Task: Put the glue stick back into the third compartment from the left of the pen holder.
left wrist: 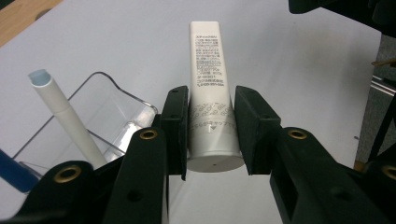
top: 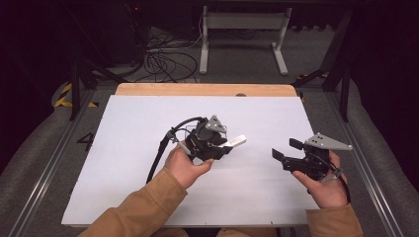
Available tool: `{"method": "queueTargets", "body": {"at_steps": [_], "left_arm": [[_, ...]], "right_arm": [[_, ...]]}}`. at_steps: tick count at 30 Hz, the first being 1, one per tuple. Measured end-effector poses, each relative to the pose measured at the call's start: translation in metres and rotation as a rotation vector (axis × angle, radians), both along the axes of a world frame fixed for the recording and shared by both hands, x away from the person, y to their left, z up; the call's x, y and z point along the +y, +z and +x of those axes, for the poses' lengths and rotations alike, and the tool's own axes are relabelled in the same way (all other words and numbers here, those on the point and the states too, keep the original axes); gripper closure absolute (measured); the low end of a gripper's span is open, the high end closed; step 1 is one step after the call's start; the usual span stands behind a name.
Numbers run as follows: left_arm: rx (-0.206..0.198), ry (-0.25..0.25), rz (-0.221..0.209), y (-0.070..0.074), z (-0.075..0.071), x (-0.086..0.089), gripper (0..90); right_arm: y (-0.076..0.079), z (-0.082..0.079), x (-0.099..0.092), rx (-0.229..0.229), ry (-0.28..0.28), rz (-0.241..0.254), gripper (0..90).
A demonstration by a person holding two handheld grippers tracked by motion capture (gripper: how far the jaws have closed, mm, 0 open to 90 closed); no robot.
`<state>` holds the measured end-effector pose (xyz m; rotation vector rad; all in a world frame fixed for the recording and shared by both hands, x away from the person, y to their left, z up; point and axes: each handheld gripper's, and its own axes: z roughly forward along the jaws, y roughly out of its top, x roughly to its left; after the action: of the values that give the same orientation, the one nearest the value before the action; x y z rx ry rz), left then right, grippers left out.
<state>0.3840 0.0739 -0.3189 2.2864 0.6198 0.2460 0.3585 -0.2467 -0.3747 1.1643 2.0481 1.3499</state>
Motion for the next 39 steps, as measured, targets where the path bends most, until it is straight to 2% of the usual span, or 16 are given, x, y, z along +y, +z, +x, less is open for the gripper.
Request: {"method": "queueTargets", "body": {"at_steps": [9,11,18,23,28,34,39], "left_arm": [[0.030,0.025,0.010,0.006,0.013,0.014,67.3],[0.026,0.029,0.017,0.008,0.015,0.016,67.3],[0.039,0.051,0.021,0.007,0.020,0.017,67.3],[0.051,0.068,0.049,0.004,0.025,0.016,67.2],[0.045,0.091,0.070,0.006,0.026,0.019,67.1],[0.088,0.109,0.121,0.005,0.031,0.024,67.0],[0.099,0.118,0.142,0.004,0.035,0.024,67.0]], "right_arm": [[-0.001,0.000,0.001,0.004,0.002,-0.004,21.9],[-0.001,0.000,0.001,0.003,0.003,-0.008,21.9],[-0.001,0.001,0.003,0.006,0.008,-0.014,21.9],[-0.001,0.001,0.003,0.002,0.012,-0.014,21.9],[-0.001,0.001,0.003,0.002,0.013,-0.014,21.9],[-0.001,0.001,0.004,0.008,0.015,-0.013,21.9],[-0.001,0.001,0.005,0.010,0.019,-0.013,21.9]]}}
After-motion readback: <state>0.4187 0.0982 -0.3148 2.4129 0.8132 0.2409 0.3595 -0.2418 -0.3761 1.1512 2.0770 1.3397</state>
